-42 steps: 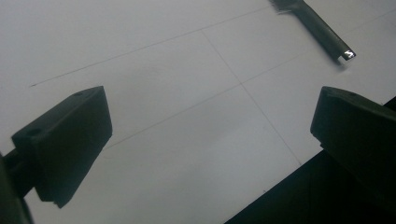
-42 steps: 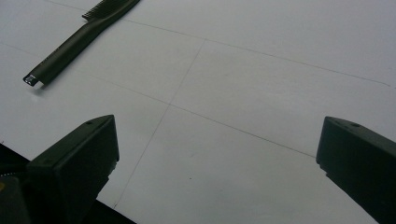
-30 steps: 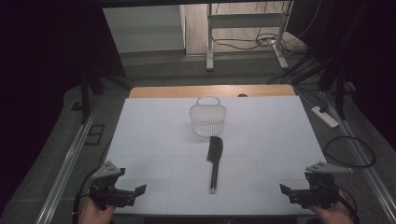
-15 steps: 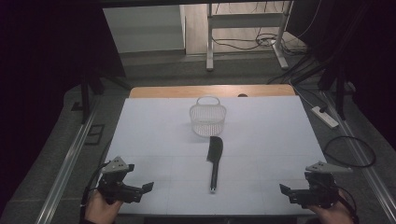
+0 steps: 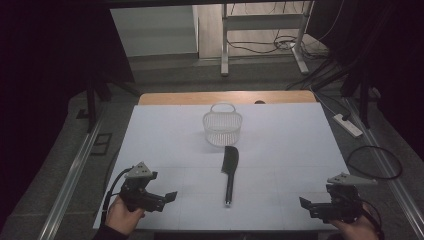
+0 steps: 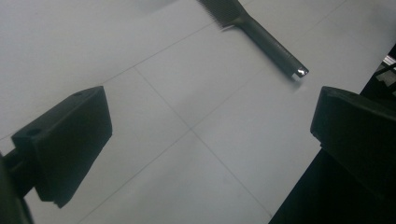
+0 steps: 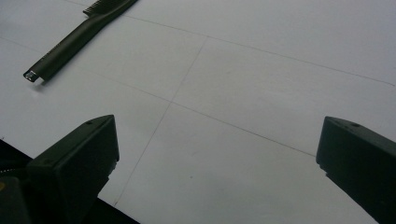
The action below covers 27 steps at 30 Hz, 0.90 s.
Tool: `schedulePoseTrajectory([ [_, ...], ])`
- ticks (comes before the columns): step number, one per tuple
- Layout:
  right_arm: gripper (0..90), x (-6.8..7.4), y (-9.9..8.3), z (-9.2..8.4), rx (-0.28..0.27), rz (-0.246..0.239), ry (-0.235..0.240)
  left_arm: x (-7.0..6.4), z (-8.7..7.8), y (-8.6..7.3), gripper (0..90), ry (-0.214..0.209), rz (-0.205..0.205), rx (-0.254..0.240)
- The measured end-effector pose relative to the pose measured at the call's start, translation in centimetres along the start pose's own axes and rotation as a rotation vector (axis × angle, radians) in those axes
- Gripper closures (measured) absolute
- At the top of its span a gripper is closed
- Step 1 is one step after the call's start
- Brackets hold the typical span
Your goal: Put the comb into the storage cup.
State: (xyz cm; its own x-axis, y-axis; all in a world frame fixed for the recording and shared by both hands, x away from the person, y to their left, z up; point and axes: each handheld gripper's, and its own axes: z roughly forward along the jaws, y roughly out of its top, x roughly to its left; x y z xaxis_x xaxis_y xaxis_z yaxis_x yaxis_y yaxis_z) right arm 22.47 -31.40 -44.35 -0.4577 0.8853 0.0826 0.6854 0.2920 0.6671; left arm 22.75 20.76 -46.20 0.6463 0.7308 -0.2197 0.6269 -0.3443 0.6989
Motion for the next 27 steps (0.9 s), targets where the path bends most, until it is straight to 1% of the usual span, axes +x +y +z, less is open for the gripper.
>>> schedulePoseTrajectory([
  [4,0.0,0.0,0.0,0.0,-0.001,0.001,0.001,0.0,0.5,0.4,0.0,-0.008,-0.004,-0.003],
  [10,0.0,0.0,0.0,0.0,-0.001,0.002,0.001,-0.3,1.6,1.5,0.0,-0.013,0.021,0.003],
  [13,0.0,0.0,0.0,0.0,-0.002,0.002,0.001,-0.4,1.9,1.8,0.0,-0.016,0.026,0.007],
  [20,0.0,0.0,0.0,0.0,-0.002,0.001,0.001,-0.6,3.1,2.8,0.0,-0.04,0.04,0.019],
  [24,0.0,0.0,0.0,0.0,-0.002,0.001,0.001,-0.8,3.5,3.4,0.0,-0.049,0.035,0.018],
  [27,0.0,0.0,0.0,0.0,-0.002,0.001,0.001,-0.9,3.9,3.8,0.0,-0.053,0.039,0.025],
])
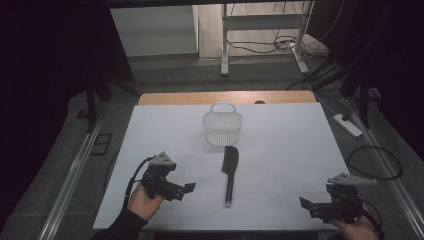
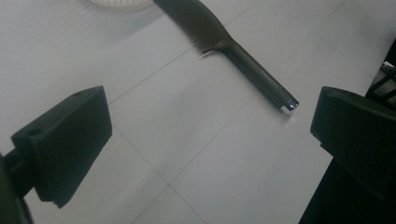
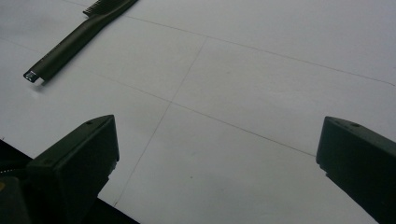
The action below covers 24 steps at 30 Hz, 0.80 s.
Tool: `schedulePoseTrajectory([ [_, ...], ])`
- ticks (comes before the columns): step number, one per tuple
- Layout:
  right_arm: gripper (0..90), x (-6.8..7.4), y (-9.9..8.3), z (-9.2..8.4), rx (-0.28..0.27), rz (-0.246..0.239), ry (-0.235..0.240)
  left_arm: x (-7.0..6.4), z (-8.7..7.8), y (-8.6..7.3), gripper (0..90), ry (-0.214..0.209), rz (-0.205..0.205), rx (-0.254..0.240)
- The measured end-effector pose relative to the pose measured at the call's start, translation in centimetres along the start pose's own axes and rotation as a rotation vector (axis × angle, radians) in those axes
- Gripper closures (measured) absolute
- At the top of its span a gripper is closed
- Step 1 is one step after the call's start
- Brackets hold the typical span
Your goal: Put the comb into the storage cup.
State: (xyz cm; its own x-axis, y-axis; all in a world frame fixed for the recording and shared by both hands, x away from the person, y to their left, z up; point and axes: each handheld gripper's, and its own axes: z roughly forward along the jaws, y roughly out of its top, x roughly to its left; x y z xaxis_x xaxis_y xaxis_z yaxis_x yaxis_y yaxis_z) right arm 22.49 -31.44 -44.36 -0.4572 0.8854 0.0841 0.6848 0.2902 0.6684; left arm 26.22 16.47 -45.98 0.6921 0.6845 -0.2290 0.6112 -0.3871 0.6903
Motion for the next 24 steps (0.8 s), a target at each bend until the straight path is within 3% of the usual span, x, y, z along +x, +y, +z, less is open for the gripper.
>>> schedulePoseTrajectory([
  [24,0.0,0.0,0.0,0.0,0.002,-0.005,0.005,-1.5,3.5,2.8,0.0,-0.039,0.034,0.049],
])
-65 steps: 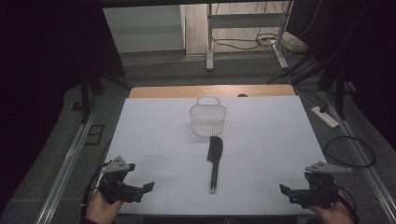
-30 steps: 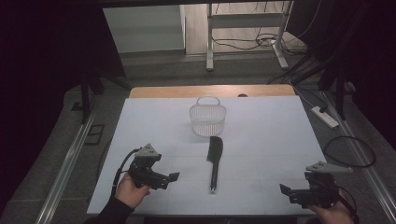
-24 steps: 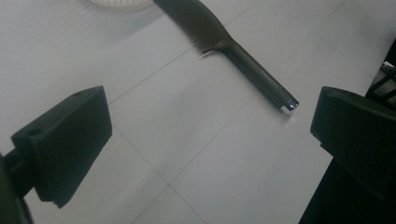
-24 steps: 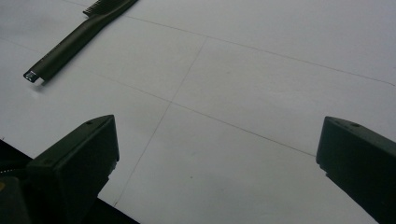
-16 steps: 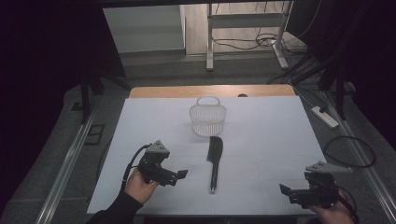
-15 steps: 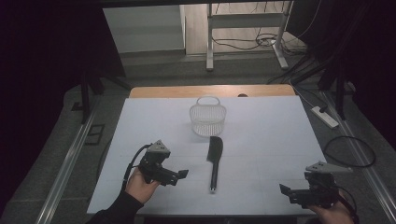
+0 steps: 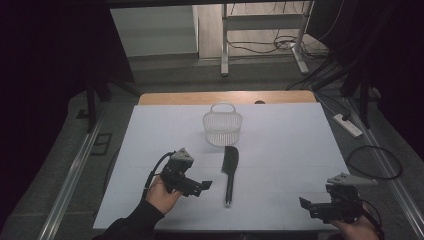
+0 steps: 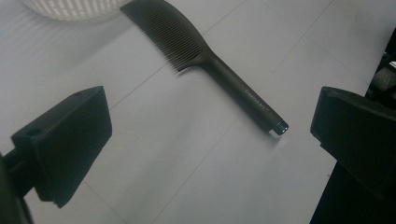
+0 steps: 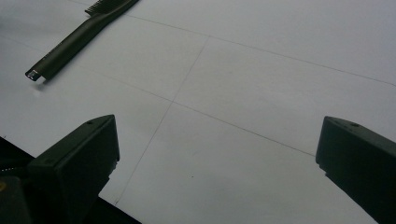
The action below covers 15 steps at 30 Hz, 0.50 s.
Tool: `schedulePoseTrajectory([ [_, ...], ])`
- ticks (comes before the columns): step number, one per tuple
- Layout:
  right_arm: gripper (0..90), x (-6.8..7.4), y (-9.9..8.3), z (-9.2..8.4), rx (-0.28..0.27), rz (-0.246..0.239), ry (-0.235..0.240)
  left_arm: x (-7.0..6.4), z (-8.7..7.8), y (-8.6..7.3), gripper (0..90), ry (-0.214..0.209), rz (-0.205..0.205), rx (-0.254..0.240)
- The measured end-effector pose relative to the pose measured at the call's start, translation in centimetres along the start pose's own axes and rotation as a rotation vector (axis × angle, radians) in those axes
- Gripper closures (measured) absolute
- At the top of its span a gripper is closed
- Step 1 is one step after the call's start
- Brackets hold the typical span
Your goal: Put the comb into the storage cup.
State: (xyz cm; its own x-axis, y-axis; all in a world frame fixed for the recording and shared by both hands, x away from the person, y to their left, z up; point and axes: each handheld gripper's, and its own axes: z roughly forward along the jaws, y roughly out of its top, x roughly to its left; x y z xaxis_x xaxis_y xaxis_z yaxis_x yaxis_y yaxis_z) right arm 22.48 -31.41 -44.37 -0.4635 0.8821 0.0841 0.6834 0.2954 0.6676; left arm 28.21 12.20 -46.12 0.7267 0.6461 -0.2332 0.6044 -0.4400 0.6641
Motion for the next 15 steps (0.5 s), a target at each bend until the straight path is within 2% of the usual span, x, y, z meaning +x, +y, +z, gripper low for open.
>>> schedulePoseTrajectory([
  [15,0.0,0.0,0.0,0.0,0.001,0.0,0.004,-0.9,2.5,1.8,0.0,0.005,0.025,0.047],
])
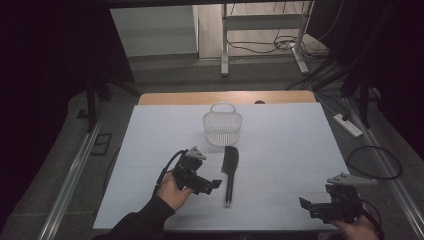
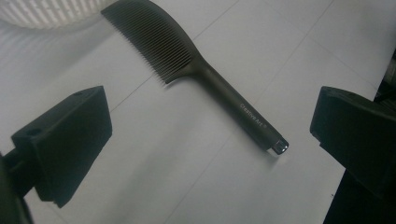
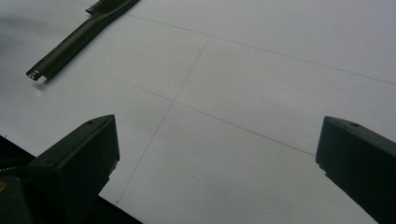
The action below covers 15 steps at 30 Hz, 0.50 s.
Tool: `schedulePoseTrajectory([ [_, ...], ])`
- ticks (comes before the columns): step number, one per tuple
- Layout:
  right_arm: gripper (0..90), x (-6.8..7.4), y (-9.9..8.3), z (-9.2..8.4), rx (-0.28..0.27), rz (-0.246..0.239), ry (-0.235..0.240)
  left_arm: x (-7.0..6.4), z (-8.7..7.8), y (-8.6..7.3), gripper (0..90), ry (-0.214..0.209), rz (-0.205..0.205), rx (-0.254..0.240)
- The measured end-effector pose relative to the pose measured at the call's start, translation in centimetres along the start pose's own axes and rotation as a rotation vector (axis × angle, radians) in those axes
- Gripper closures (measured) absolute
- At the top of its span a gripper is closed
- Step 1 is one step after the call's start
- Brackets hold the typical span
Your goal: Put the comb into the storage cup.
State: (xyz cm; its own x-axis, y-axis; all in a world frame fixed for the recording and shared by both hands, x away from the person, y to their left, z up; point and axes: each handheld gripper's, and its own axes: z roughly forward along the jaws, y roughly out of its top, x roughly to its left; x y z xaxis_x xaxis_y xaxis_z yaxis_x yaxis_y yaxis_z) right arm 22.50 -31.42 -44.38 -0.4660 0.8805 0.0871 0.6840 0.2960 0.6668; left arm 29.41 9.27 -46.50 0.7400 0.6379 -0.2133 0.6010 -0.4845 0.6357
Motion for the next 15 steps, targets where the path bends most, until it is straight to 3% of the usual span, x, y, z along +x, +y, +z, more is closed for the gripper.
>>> schedulePoseTrajectory([
  [4,0.0,0.0,0.0,0.0,0.002,0.0,0.002,-0.4,0.7,0.4,0.0,0.004,0.013,0.018],
  [15,0.3,0.0,0.0,0.0,0.004,-0.002,0.003,-1.3,2.6,1.5,0.0,-0.048,0.029,0.037],
])
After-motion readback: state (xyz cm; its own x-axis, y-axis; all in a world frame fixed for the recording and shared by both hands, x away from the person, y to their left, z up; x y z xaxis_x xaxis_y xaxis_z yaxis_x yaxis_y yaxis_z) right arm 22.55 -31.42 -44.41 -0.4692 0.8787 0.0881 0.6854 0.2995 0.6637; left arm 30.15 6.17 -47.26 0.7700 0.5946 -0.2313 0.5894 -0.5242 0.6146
